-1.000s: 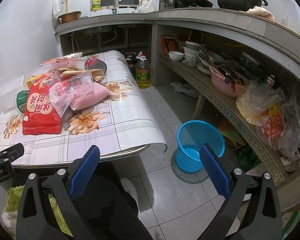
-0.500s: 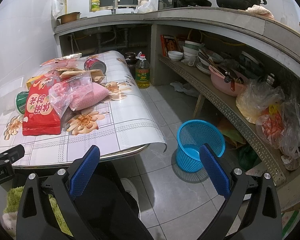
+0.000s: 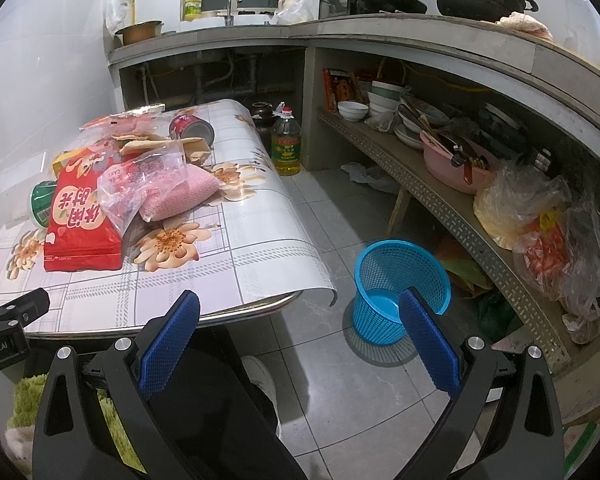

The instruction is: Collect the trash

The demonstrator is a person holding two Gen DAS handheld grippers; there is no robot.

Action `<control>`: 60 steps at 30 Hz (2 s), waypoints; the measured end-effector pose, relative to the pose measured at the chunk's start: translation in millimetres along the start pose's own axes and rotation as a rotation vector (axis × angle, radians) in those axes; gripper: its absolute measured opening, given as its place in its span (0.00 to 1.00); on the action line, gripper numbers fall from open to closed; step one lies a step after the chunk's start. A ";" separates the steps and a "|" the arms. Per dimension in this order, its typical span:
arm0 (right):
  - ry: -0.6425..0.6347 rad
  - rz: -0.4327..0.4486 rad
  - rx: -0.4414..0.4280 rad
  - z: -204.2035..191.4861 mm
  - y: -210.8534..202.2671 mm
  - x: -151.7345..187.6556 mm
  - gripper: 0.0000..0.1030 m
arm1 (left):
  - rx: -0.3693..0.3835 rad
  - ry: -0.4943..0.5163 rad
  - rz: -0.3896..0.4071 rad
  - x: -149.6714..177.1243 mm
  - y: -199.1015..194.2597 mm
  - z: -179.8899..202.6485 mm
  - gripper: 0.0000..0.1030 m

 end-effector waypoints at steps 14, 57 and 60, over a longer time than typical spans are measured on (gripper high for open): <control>0.011 -0.015 -0.139 -9.8 36.0 -47.5 0.94 | 0.047 0.073 0.115 -45.2 5.8 -10.7 0.89; 0.374 -0.379 -0.773 -21.8 174.5 -101.3 0.79 | 0.109 0.565 0.276 -105.7 42.2 85.4 0.06; 0.390 -0.424 -0.805 -35.4 179.8 -96.9 0.74 | 0.135 0.491 0.288 -109.6 32.5 72.2 0.06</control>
Point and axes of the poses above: each gripper's, at about its wrist camera, not at the fingertips, and y roughly the way its jaws point, z to its right, x to its underside, the point moved 4 cm from there along y, roughly the way its jaws point, and after that the axes turned 5 degrees about -z, right-handed, at the moved point
